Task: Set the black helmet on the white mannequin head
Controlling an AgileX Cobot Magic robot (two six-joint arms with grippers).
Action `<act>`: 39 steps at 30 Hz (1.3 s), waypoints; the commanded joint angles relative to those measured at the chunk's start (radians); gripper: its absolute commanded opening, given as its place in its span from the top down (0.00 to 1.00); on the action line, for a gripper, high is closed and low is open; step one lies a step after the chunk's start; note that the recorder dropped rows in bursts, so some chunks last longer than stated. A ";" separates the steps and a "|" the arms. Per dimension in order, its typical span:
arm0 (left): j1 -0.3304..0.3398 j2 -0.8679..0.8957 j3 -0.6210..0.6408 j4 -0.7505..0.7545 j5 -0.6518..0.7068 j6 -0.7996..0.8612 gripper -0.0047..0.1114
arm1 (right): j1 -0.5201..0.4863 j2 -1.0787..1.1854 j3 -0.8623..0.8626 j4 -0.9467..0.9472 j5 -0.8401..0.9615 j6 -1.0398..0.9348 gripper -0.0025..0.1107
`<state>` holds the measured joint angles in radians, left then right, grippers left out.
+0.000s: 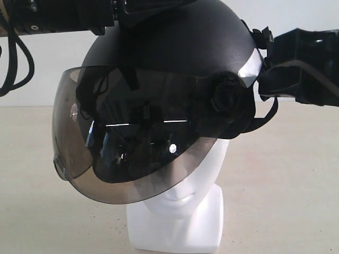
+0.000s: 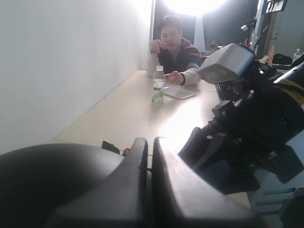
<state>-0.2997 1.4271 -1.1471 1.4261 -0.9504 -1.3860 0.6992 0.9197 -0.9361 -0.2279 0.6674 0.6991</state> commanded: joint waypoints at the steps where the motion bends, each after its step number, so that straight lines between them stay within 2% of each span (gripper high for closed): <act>1: -0.004 0.015 0.013 0.058 0.057 -0.013 0.92 | -0.002 0.000 -0.006 -0.008 0.028 -0.004 0.53; 21: -0.004 0.015 0.013 0.058 0.057 -0.027 0.92 | -0.002 0.055 -0.004 0.000 0.013 -0.008 0.53; 23: -0.004 0.015 0.013 0.058 0.057 -0.029 0.92 | -0.002 0.055 -0.004 0.000 0.011 -0.004 0.56; 28: -0.004 0.015 0.013 0.058 0.057 -0.032 0.92 | -0.002 0.055 -0.004 -0.001 0.018 -0.004 0.72; 39: -0.004 0.015 0.013 0.058 0.059 -0.032 0.92 | -0.002 0.054 -0.004 -0.052 0.056 0.005 0.74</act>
<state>-0.2997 1.4271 -1.1471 1.4261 -0.9480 -1.4039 0.6992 0.9725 -0.9361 -0.2469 0.7002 0.7012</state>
